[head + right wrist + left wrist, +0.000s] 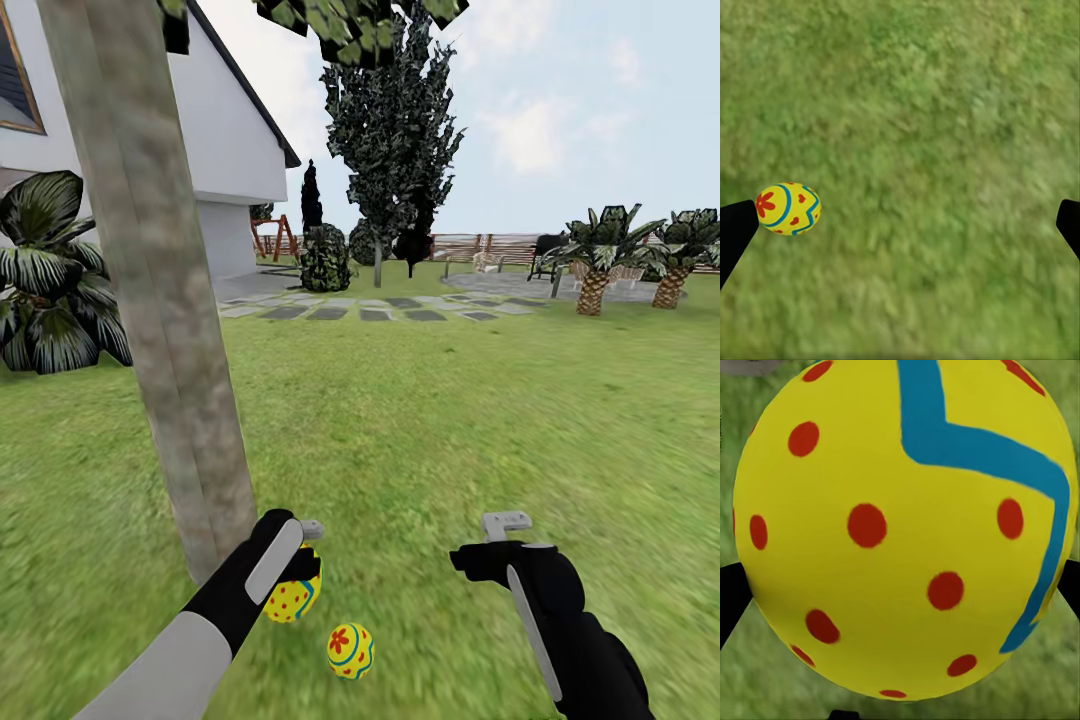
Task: Take the three Easter eggs out of the wicker basket on the lawn in the garden, then place them on the lawn next to a single tree (choose any tree) so that all three eggs are next to the same tree and none are left in the basket.
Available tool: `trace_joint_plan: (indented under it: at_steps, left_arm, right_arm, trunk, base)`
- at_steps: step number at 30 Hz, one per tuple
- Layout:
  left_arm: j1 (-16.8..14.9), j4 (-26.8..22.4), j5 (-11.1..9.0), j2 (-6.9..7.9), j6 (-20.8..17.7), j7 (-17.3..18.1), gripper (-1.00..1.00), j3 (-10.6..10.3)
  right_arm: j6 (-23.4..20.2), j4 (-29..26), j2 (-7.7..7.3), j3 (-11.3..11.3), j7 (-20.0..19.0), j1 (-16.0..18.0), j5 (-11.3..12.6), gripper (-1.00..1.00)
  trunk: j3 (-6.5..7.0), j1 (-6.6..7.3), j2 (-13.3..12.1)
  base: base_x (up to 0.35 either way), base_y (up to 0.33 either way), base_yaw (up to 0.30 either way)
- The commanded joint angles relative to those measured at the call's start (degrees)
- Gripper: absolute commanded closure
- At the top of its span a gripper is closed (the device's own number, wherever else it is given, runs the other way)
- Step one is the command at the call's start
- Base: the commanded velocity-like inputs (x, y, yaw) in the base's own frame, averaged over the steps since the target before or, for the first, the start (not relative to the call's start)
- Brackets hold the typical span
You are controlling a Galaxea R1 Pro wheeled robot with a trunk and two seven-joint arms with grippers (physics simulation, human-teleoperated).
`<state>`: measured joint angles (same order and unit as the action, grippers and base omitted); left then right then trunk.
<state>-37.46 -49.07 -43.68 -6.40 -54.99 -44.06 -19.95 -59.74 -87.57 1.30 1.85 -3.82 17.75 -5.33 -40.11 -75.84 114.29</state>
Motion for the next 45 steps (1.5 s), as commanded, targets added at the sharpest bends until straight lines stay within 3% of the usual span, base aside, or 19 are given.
trace_joint_plan:
  at_steps: [1, 13, 26, 30, 34, 40, 42, 45]
  left_arm:
    - [-0.1, 0.0, -0.6, 0.03, 0.2, -0.6, 1.00, -0.1]
    - [-0.1, 0.1, -0.3, 0.15, 1.3, -0.5, 1.00, -0.1]
    - [-1.2, 4.4, -0.1, 0.45, 5.4, -0.1, 1.00, -0.1]
    - [-2.1, 6.0, -0.1, 1.18, 6.5, 2.6, 1.00, -0.1]
    - [-4.4, 11.8, -0.1, 1.48, 9.7, 6.2, 1.00, -0.1]
    - [-5.4, 14.2, -0.1, 1.66, 11.2, 7.3, 1.00, -0.2]
    - [-5.5, 14.4, 1.1, 2.14, 12.0, 7.9, 1.00, -0.2]
    - [-5.5, 14.8, 4.0, 2.53, 13.3, 12.1, 1.00, -0.3]
  right_arm:
    - [-0.3, -0.1, 0.01, 0.0, -0.4, 0.0, -0.6, -1.00]
    - [-0.3, -0.1, 0.01, 0.1, -0.4, 0.0, -0.6, -1.00]
    - [-0.3, -0.1, -0.07, 0.1, -0.4, 0.0, -0.6, -1.00]
    - [-0.3, -0.1, -0.07, 0.1, -0.4, 0.0, -0.6, -1.00]
    - [-0.3, -0.1, -0.07, 0.1, -0.4, 0.0, -0.6, -1.00]
    - [-0.3, -0.1, -0.07, 0.1, -0.4, 0.0, -0.6, -1.00]
    - [-0.3, -0.1, -0.07, 0.1, -0.4, 0.0, -0.6, -1.00]
    - [-0.3, -0.1, -0.07, 0.1, -0.4, 0.0, -0.6, -1.00]
  trunk:
    - [-0.25, -0.22, 0.4]
    - [-2.40, -2.86, 5.3]
    - [-4.73, -5.71, 10.5]
    - [-5.45, -6.59, 12.1]
    - [-6.17, -7.47, 13.7]
    - [-7.25, -8.79, 16.1]
    - [-7.61, -9.22, 16.9]
    - [-8.15, -9.88, 18.1]
  base:
    - [0.000, 0.000, 0.000]
    - [0.000, 0.000, 0.000]
    - [0.000, 0.000, 0.000]
    - [0.000, 0.000, 0.000]
    - [0.000, 0.000, 0.000]
    - [0.000, 0.000, 0.000]
    - [0.000, 0.000, 0.000]
    - [0.000, 0.000, 0.000]
